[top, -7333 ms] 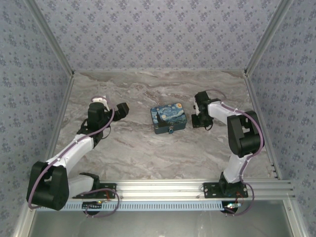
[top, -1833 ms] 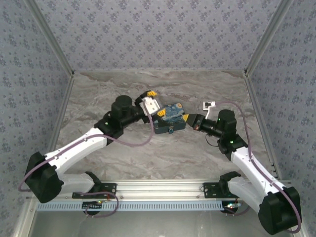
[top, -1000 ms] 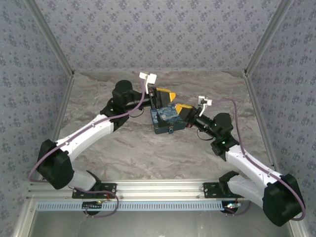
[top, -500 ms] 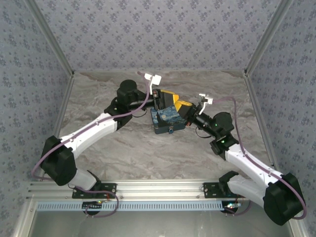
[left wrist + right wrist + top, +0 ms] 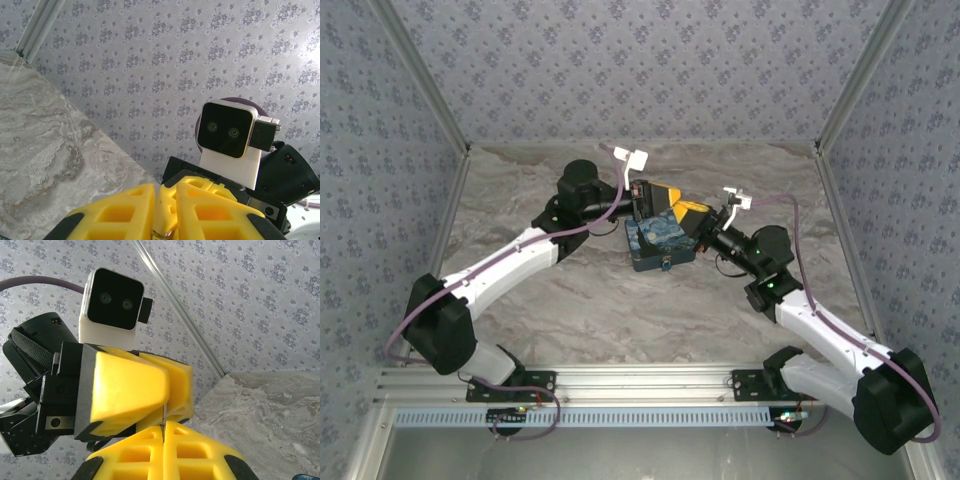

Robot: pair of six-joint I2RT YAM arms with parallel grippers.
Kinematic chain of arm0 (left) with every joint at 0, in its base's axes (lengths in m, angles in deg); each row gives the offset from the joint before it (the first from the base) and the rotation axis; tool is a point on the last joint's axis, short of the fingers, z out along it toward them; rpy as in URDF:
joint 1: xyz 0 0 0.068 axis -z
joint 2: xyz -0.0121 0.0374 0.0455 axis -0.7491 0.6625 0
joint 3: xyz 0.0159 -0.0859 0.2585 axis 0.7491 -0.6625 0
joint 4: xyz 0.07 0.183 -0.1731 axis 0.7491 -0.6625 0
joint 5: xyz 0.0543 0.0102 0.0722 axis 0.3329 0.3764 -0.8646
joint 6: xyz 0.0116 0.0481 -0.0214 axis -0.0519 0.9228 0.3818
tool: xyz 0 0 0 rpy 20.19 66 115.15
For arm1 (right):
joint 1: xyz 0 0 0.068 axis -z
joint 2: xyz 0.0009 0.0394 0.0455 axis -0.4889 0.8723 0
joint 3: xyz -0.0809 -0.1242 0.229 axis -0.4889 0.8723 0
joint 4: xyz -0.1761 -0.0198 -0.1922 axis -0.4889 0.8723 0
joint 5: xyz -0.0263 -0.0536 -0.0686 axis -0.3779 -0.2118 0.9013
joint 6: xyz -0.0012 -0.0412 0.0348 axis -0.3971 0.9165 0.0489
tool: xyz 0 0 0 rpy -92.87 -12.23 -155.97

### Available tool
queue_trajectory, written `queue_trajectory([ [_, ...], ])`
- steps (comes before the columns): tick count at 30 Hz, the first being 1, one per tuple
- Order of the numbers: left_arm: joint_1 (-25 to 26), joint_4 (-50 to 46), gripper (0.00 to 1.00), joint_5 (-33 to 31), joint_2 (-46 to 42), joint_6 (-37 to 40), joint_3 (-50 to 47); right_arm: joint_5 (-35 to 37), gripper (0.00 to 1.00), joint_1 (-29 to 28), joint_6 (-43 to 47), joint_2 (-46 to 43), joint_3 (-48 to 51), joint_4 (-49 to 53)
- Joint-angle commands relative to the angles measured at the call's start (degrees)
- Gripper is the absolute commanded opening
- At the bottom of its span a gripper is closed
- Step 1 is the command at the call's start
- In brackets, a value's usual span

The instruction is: Unlock the padlock with the key

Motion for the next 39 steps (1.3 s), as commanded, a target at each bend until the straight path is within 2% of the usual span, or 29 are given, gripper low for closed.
queue_trajectory([
  [1, 0.4, 0.62, 0.16, 1.68, -0.16, 0.82, 2.03, 1.38, 0.0, -0.44, 0.42, 0.38, -2.0, -1.64],
  [7, 0.41, 0.42, 0.01, 1.78, -0.41, 1.5, 2.13, 1.19, 0.04, -0.39, 0.62, 0.48, -2.46, -0.34],
  [9, 0.4, -0.69, 0.0, 1.39, -0.86, 2.84, 2.28, 0.79, 0.07, -0.34, 1.35, 0.07, -2.47, 1.53],
  [14, 0.36, -7.77, 0.0, 0.16, -2.7, 10.07, 3.68, -0.03, 0.25, 1.27, 2.99, -4.19, -0.96, 8.4],
  [18, 0.42, -12.62, 0.0, -0.4, -3.62, 15.98, 4.56, -0.91, 0.32, 3.88, 2.66, -7.65, 1.13, 8.54],
  [22, 0.48, -14.98, 0.0, -0.72, -4.0, 18.52, 5.36, -2.29, 0.32, 4.76, 1.83, -7.37, 0.88, 7.92],
  [30, 0.44, -14.31, 0.0, -0.71, -4.0, 17.95, 5.29, -5.36, 0.35, 3.65, -0.16, -2.48, -0.54, 2.69],
  [39, 0.64, -14.1, 0.0, -1.09, -3.87, 17.92, 5.2, -6.24, 0.35, 1.25, 0.46, 0.16, -2.9, 1.88],
])
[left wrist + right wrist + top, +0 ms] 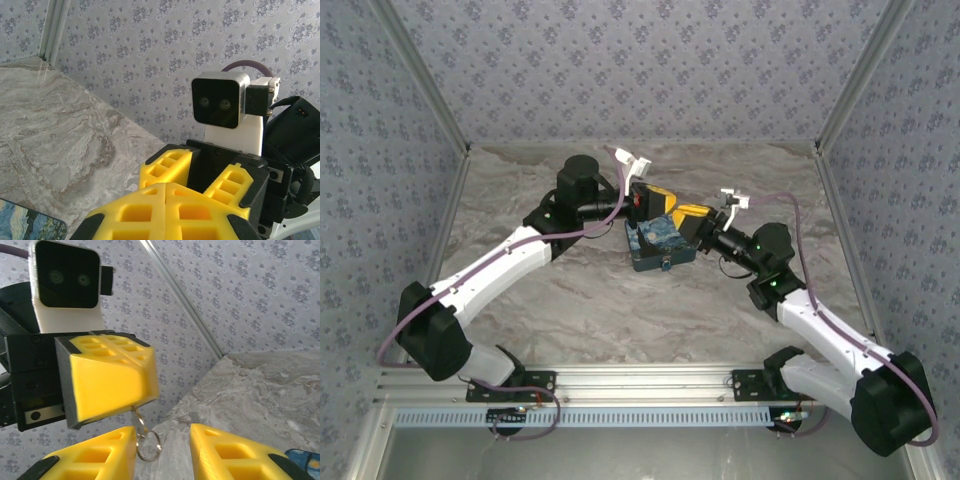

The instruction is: Unlock the padlock with the key

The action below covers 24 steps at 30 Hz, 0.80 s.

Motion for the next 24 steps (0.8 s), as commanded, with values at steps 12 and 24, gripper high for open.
queue_trajectory([
  [12, 0.6, 0.51, 0.0, -0.82, -1.63, 0.97, 1.57, -1.05, 0.18, -1.88, -0.09, 2.11, -3.04, -2.47],
  [24, 0.56, 0.29, 0.0, -2.14, -1.93, 1.4, 1.57, 0.14, 0.0, -2.24, 0.5, 0.7, -1.68, -0.32],
])
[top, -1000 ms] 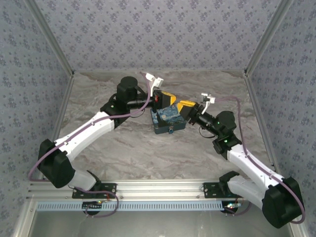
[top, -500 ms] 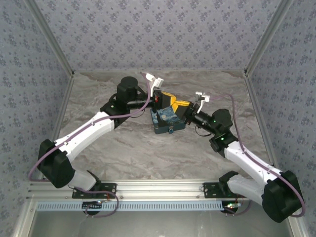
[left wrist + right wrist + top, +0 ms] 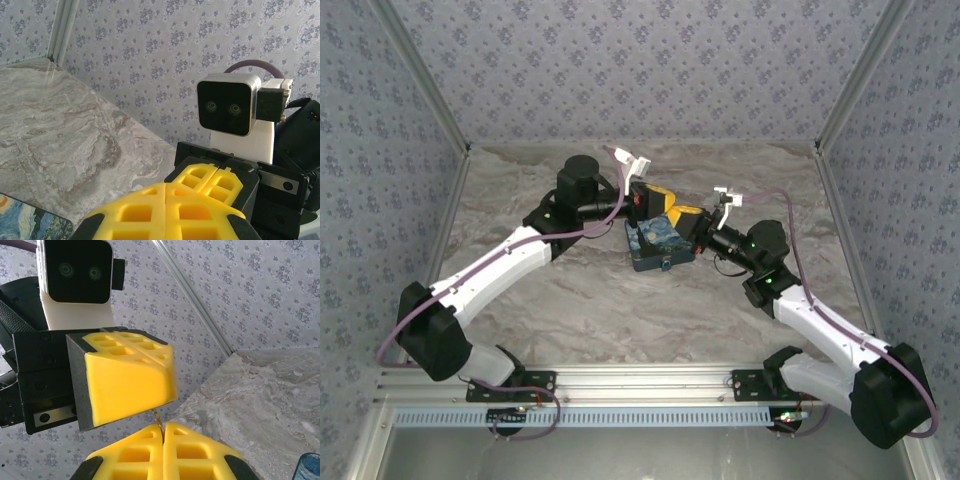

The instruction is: Unlock the padlock with the key

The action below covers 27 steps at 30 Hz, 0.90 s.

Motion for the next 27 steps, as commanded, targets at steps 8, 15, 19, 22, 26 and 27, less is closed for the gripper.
queue_trajectory([
  [8, -1.65, -3.27, 0.58, -6.4, -3.61, 0.93, 0.39, 4.91, 0.0, 0.04, 2.82, -6.39, 0.38, 11.11],
  [15, -7.43, -11.89, 0.86, -18.01, -5.39, -5.33, -7.0, 11.73, 0.0, 0.62, 8.1, -12.01, 0.94, 25.65],
  [19, -8.0, -16.22, 0.88, -20.91, -3.24, -7.74, -11.42, 14.94, 0.0, 0.65, 9.51, -13.48, 1.1, 31.14],
  [22, -7.9, -15.5, 0.88, -19.38, -0.26, -10.75, -14.4, 15.72, 0.0, 0.62, 9.41, -13.65, 1.58, 31.81],
  [26, -7.56, -12.4, 0.88, -16.17, 4.15, -13.81, -16.44, 16.25, 0.0, 0.59, 8.93, -13.52, 2.03, 31.78],
  [27, -7.36, -11.55, 0.88, -15.49, 5.29, -14.25, -16.53, 16.41, 0.0, 0.63, 8.88, -13.57, 2.08, 31.76],
])
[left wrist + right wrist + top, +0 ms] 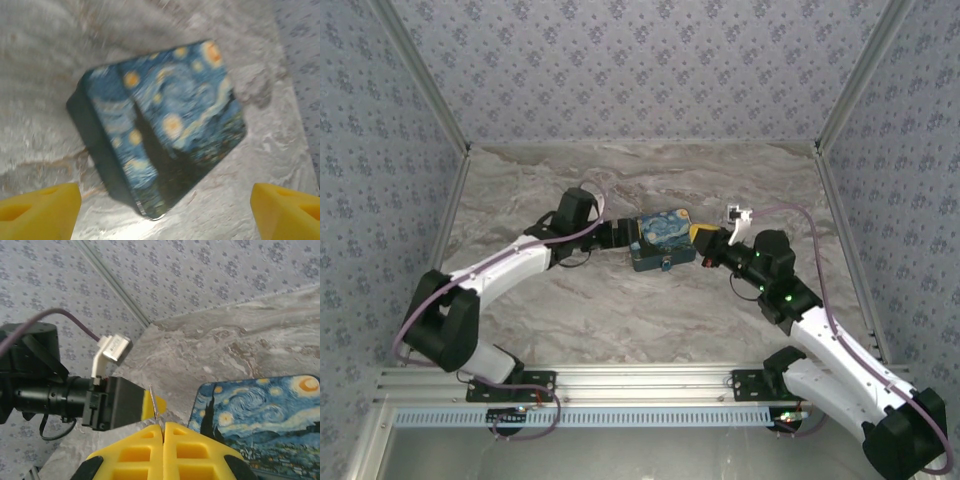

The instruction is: Unlock the padlock with the key

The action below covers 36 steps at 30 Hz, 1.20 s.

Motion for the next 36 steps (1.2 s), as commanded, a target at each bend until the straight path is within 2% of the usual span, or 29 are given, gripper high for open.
queue_trajectory([
  [1, 0.79, 2.28, 0.88, 2.51, 2.88, -3.57, 0.01, 2.03, 0.0, 0.19, 0.86, -0.61, 0.51, 1.4],
  [10, 1.16, 5.22, 0.87, 3.77, 9.49, -6.51, 0.6, 2.0, 0.0, 0.19, 0.53, -0.5, 0.44, 1.49],
  [19, 1.14, 0.83, 0.83, 1.15, 10.55, -4.07, -0.69, 2.47, 0.0, 0.31, 0.57, -0.5, 0.39, 1.75],
  [30, -1.8, -1.52, 0.83, -1.29, 12.09, -1.34, -1.68, 2.97, 0.0, 0.32, 0.49, -0.51, 0.27, 2.58],
  [36, -5.63, -2.78, 0.83, -1.85, 10.56, 0.39, -3.56, 3.1, 0.0, 0.35, 0.42, -0.54, 0.22, 3.07],
])
